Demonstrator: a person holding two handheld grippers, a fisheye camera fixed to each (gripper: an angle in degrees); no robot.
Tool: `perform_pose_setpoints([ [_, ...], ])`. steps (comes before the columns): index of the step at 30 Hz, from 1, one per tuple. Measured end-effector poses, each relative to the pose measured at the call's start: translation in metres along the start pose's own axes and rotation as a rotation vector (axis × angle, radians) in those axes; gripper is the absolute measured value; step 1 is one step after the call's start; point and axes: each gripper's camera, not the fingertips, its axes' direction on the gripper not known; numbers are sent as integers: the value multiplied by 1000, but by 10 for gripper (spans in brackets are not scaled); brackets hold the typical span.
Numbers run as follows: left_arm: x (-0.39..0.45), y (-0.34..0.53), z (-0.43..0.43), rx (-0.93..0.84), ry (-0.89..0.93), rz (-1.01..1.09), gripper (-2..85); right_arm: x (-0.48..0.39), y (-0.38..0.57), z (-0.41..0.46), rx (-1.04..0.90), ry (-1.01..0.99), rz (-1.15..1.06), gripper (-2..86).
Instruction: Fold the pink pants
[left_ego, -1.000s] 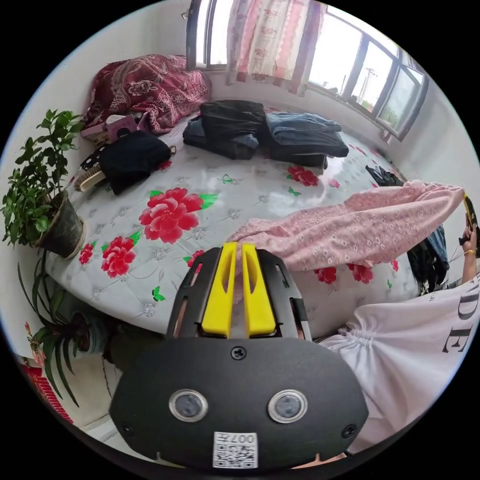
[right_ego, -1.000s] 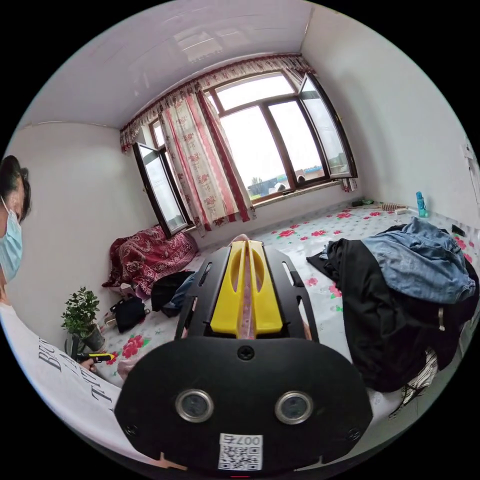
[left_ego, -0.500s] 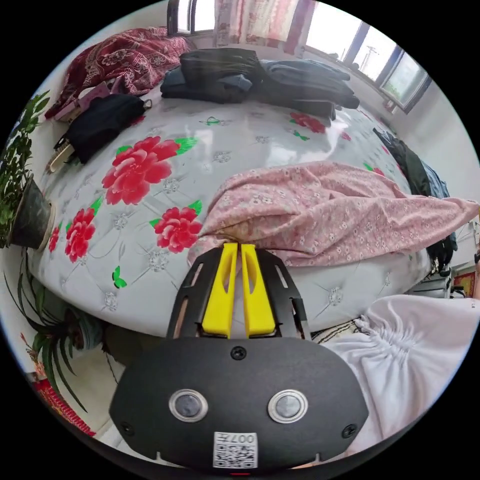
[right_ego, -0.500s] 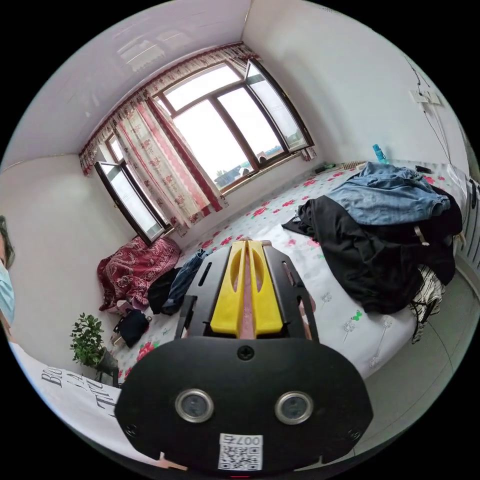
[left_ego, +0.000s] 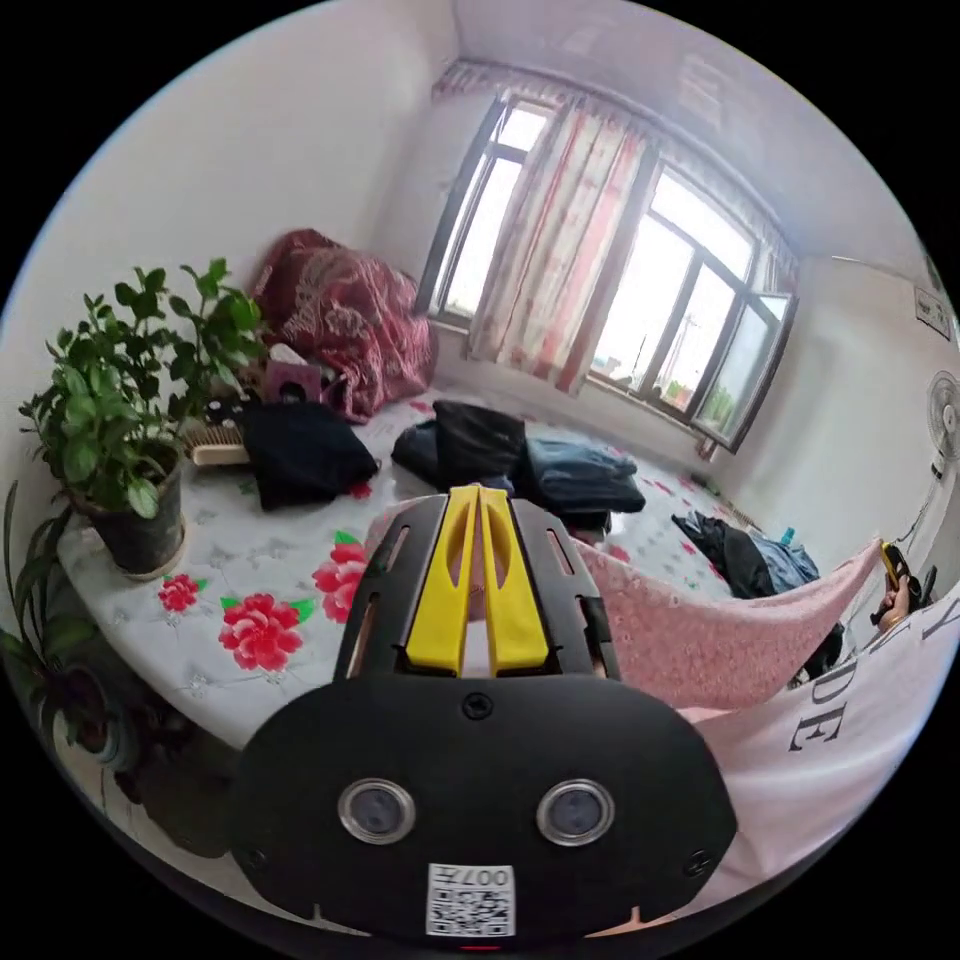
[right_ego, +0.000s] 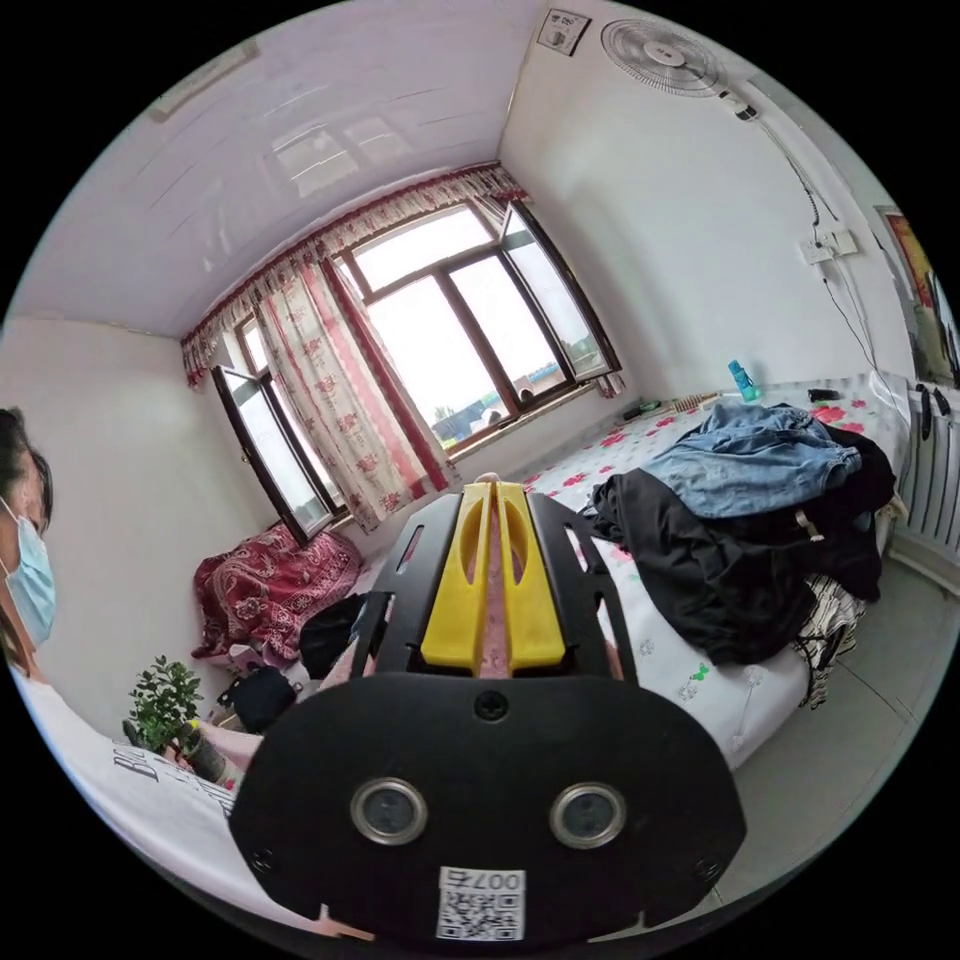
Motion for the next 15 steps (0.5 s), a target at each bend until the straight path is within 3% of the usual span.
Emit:
perform_pose_setpoints([
  [6,11,-38,-86,319,-130,-23,-10,-39,-13,-20,148,-14,-69,-3],
  [10,27,-59,-76,272,-179,-3,-10,-54,-14,3,116,72,-76,-3],
  [15,50,-90,-6,154,-239,100,-8,-56,-25,67,8,132,-98,-3],
])
